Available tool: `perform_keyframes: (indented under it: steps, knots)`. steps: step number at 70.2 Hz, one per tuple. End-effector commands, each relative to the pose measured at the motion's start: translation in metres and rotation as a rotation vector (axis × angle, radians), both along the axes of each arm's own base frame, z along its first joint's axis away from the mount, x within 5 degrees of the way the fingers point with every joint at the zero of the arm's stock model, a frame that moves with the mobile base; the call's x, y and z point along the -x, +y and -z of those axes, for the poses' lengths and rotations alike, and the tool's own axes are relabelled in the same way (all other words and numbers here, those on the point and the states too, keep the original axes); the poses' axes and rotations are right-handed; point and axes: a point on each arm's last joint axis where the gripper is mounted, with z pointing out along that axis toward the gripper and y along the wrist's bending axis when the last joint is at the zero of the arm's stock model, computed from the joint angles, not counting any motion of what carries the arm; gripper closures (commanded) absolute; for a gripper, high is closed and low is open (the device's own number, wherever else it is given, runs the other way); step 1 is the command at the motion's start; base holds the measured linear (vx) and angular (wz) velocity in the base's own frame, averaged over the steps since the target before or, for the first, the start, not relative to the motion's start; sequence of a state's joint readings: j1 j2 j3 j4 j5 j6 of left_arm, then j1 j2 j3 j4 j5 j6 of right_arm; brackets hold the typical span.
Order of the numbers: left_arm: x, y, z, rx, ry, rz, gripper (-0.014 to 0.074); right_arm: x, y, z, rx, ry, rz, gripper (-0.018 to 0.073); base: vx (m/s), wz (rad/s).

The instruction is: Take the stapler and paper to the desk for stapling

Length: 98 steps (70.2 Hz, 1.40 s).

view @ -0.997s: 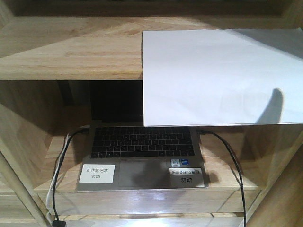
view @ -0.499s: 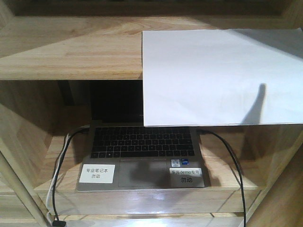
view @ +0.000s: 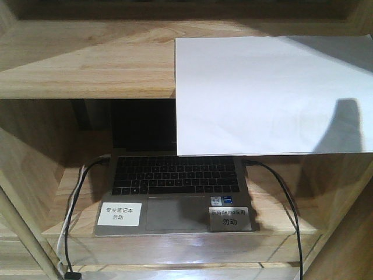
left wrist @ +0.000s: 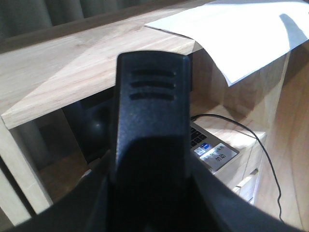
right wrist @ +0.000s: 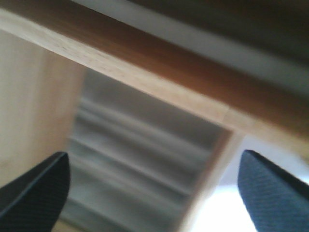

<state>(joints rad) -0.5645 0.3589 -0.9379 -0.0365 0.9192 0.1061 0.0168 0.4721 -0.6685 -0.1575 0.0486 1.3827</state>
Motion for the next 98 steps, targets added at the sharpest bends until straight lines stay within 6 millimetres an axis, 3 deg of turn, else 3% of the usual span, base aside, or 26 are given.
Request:
perform_keyframes:
  steps: [1, 12, 24, 52, 60, 74, 87, 98]
  knots:
    - [-0.001, -0.001, -0.017, 0.08, -0.104, 0.004, 0.0603, 0.005, 0.002, -0.008, -0.001, -0.137, -0.022, -0.0071, 0.0, 0.0]
    - [-0.001, -0.001, -0.017, 0.08, -0.104, 0.004, 0.0603, 0.014, 0.005, -0.006, -0.002, -0.202, -0.066, -0.0062, 0.0, 0.0]
    - [-0.001, -0.001, -0.017, 0.08, -0.104, 0.004, 0.0603, 0.019, 0.023, -0.007, 0.023, -0.228, -0.283, -0.0057, 0.0, 0.0]
    - [-0.001, -0.001, -0.017, 0.08, -0.104, 0.004, 0.0603, 0.028, 0.05, 0.01, 0.051, -0.046, -0.67, -0.0045, 0.0, 0.0]
    - [-0.001, -0.001, -0.017, 0.08, -0.104, 0.004, 0.0603, 0.029, 0.059, 0.025, 0.018, 0.023, -0.774, -0.0041, 0.0, 0.0]
    - [-0.001, -0.001, -0.017, 0.08, -0.104, 0.004, 0.0603, 0.028, 0.073, 0.07, -0.039, 0.146, -0.886, -0.0036, 0.0, 0.0]
    - [-0.001, -0.001, -0.017, 0.08, -0.104, 0.004, 0.0603, 0.026, 0.079, 0.1, -0.091, 0.092, -0.927, -0.0035, 0.0, 0.0]
    - [-0.001, -0.001, -0.017, 0.08, -0.104, 0.004, 0.0603, 0.019, 0.077, 0.119, -0.132, -0.019, -0.856, -0.0035, 0.0, 0.0]
